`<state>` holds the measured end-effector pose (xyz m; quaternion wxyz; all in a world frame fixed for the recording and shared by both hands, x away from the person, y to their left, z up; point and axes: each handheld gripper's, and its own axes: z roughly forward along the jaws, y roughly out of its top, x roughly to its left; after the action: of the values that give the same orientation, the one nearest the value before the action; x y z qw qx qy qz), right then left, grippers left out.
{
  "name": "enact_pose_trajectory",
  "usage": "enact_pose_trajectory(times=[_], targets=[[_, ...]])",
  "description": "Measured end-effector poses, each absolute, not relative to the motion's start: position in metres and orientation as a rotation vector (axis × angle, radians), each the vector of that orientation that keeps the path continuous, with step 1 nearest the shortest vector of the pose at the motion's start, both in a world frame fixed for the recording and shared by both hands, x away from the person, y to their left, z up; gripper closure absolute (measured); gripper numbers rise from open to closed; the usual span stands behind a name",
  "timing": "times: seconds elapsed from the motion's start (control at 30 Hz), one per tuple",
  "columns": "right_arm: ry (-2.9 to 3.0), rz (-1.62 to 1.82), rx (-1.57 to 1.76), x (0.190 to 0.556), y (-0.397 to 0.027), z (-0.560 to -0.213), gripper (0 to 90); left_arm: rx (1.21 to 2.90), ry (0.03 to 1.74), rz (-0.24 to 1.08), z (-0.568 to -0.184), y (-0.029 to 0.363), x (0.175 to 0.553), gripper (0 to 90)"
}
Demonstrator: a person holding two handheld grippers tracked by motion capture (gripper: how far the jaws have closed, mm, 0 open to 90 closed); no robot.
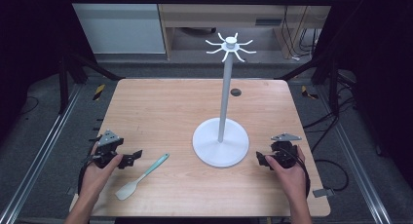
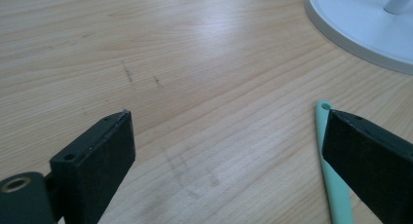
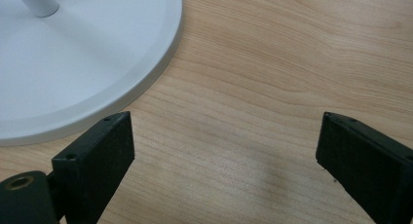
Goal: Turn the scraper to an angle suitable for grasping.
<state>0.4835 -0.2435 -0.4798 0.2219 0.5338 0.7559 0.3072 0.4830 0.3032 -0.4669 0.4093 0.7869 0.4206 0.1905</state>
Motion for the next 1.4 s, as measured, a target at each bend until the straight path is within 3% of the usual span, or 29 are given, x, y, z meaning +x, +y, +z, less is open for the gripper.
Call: enact_pose_trajectory(times=[0.2, 0.33, 0.47, 0.67, 0.87, 1.4], targets=[[2.084, 0.849, 1.478, 0.484, -0.245, -0.48, 7.4, 2.076, 0.974, 0.493, -0.466, 0.284, 0.478, 5.5], [2.083, 0.852, 1.468, 0.484, -0.245, -0.48, 7.5, 2.112, 0.954, 0.499, -0.456, 0.272, 0.48, 14.9], [2.082, 0.862, 1.469, 0.483, -0.243, -0.479, 7.5, 2.185, 0.937, 0.489, -0.451, 0.26, 0.485, 33.9], [2.083, 0.865, 1.474, 0.482, -0.244, -0.478, 7.6, 2.24, 0.956, 0.449, -0.453, 0.249, 0.494, 70.3], [2.086, 0.87, 1.473, 0.482, -0.244, -0.478, 7.6, 2.297, 0.971, 0.422, -0.458, 0.243, 0.497, 89.6], [2.082, 0.865, 1.477, 0.482, -0.245, -0.478, 7.6, 2.355, 0.994, 0.384, -0.477, 0.226, 0.494, 90.0]])
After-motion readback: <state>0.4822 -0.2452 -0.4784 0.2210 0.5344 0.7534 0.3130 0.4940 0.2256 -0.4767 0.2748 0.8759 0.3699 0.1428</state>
